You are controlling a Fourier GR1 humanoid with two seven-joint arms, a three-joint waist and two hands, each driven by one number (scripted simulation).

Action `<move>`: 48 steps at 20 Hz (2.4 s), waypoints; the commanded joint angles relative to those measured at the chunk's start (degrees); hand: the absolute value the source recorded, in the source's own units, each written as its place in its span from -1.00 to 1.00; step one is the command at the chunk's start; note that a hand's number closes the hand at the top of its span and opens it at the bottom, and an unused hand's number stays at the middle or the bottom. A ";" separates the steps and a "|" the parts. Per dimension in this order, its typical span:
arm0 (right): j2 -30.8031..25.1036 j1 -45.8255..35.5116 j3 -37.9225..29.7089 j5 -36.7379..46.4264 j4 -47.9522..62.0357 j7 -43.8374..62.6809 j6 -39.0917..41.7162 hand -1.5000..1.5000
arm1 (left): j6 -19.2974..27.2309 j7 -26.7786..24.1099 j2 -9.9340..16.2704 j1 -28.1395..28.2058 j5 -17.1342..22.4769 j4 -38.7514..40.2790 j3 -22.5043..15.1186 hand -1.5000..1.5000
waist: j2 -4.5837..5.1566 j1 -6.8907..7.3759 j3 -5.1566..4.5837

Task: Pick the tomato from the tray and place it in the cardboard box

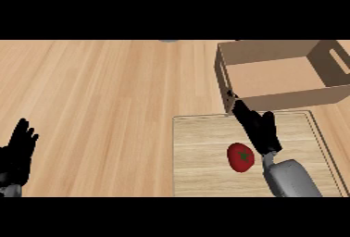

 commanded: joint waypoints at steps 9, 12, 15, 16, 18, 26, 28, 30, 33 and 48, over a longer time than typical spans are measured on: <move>-19.93 -8.00 -15.88 -7.03 -14.04 -12.94 15.55 -1.00 | -16.22 -11.99 7.87 -11.95 -9.92 -12.15 -12.10 0.00 | -0.03 -6.27 -2.62; -23.06 -3.91 -18.37 -5.07 -10.40 -27.45 21.52 -1.00 | -15.32 -13.94 4.97 -15.29 -13.37 -9.67 -14.92 0.00 | 0.73 -4.27 -2.59; -26.97 -1.14 -19.23 1.90 -8.92 -38.80 23.58 -1.00 | -17.56 -14.29 4.87 -15.17 -12.68 -9.94 -15.21 0.00 | 0.61 -2.69 -2.60; -28.26 -2.29 -19.04 2.75 -10.07 -38.82 24.13 -1.00 | -17.06 -14.84 3.78 -15.05 -13.75 -9.83 -16.13 0.00 | 0.45 -2.35 -2.68; -29.15 -0.74 -18.33 8.36 -9.35 -45.90 23.10 -1.00 | -17.65 -14.79 3.58 -15.84 -14.20 -8.66 -16.10 0.00 | 0.51 -2.12 -2.67; -37.82 3.54 -12.23 20.24 -25.96 -36.36 24.71 -1.00 | -21.75 -15.84 5.59 -14.51 -11.77 -8.10 -12.61 0.00 | -0.15 -2.44 -2.87; -39.56 1.85 -9.82 23.17 -27.61 -33.23 26.62 -1.00 | -18.05 -12.21 2.25 -16.68 -15.69 -9.88 -16.33 0.00 | -0.05 -2.21 -2.83; -38.51 1.96 -8.25 23.49 -33.77 -26.10 27.77 -1.00 | -20.89 -15.35 3.96 -14.19 -13.65 -9.12 -13.71 0.00 | -0.08 -1.86 -2.88; -38.46 1.27 -6.34 26.77 -39.87 -19.61 28.97 -1.00 | -21.73 -16.58 3.88 -14.99 -14.77 -7.80 -13.39 0.00 | 0.00 -1.84 -2.88; -25.07 5.84 3.31 35.77 -52.59 3.07 39.85 -1.00 | -22.15 -10.57 -3.07 -14.73 -20.76 -12.13 -11.75 0.00 | 0.16 -1.48 -2.78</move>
